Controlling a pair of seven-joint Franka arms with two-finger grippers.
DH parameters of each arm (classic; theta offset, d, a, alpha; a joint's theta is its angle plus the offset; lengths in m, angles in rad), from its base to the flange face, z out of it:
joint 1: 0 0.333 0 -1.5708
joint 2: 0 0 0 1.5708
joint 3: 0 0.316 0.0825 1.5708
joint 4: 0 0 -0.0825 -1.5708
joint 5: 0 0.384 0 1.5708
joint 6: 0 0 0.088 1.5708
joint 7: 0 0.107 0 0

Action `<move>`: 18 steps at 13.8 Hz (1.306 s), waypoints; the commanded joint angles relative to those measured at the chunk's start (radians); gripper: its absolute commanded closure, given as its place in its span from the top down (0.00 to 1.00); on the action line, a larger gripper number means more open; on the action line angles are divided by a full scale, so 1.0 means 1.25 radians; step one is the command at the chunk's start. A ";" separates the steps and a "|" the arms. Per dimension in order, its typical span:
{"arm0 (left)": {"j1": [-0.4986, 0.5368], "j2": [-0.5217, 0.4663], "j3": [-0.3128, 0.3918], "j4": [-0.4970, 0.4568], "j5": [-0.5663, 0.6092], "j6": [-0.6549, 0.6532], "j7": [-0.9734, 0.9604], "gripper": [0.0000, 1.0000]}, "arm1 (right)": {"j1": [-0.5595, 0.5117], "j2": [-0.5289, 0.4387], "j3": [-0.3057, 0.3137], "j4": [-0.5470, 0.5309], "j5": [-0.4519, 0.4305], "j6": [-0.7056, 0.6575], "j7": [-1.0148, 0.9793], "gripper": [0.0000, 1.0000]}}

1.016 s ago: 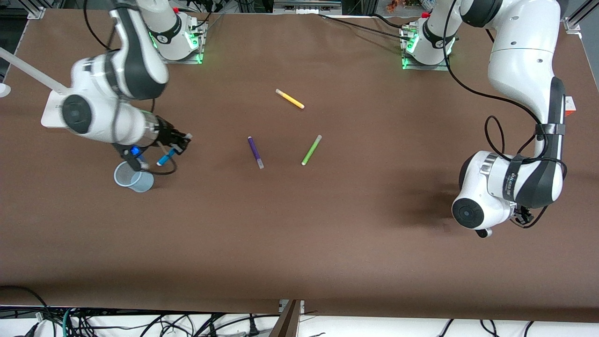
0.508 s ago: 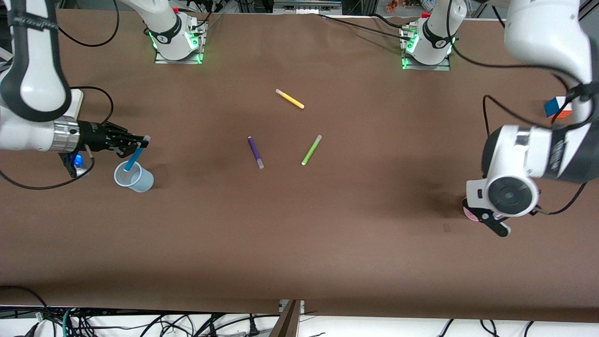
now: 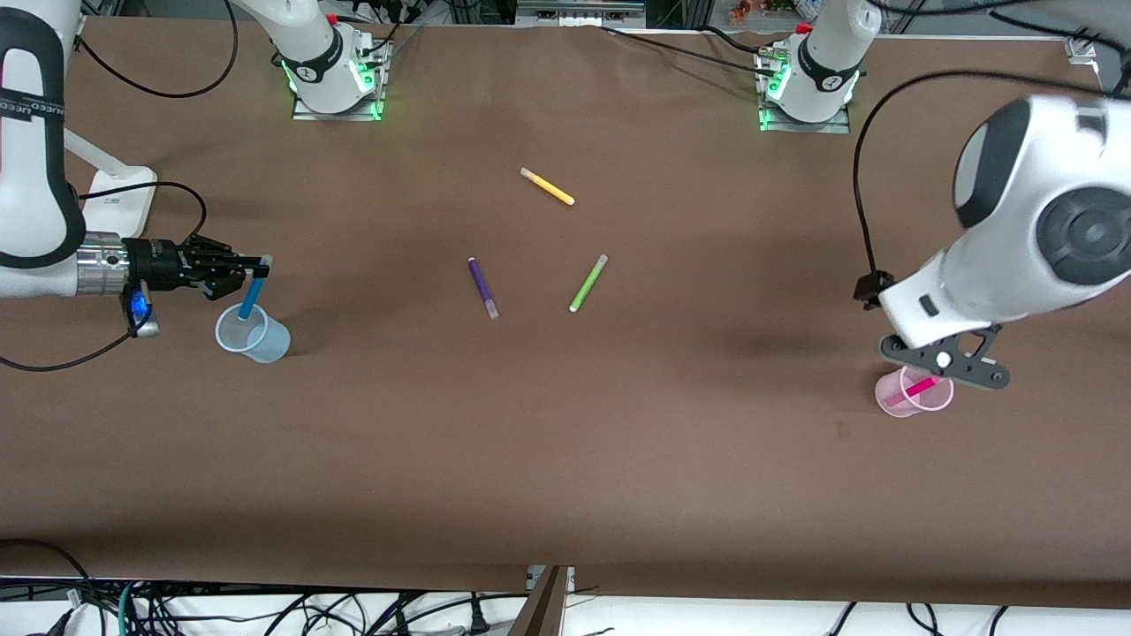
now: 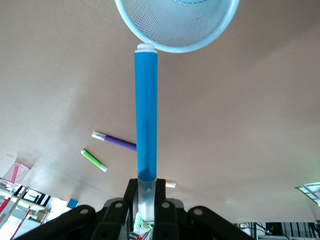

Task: Place pink and blue markers in matching cups
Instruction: 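Drop the pink marker into the pink cup with the left gripper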

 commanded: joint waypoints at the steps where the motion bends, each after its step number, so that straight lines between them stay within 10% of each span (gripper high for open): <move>1: 0.049 -0.115 -0.005 -0.079 -0.064 0.009 0.001 1.00 | -0.042 0.025 0.006 0.014 0.049 -0.043 -0.051 0.00; 13: 0.085 -0.313 -0.004 -0.378 -0.092 0.209 -0.035 1.00 | -0.094 0.134 0.007 0.133 0.129 -0.139 0.001 0.00; 18: 0.088 -0.306 0.003 -0.355 -0.097 0.214 -0.040 1.00 | -0.094 0.153 0.011 0.174 0.161 -0.160 0.118 0.00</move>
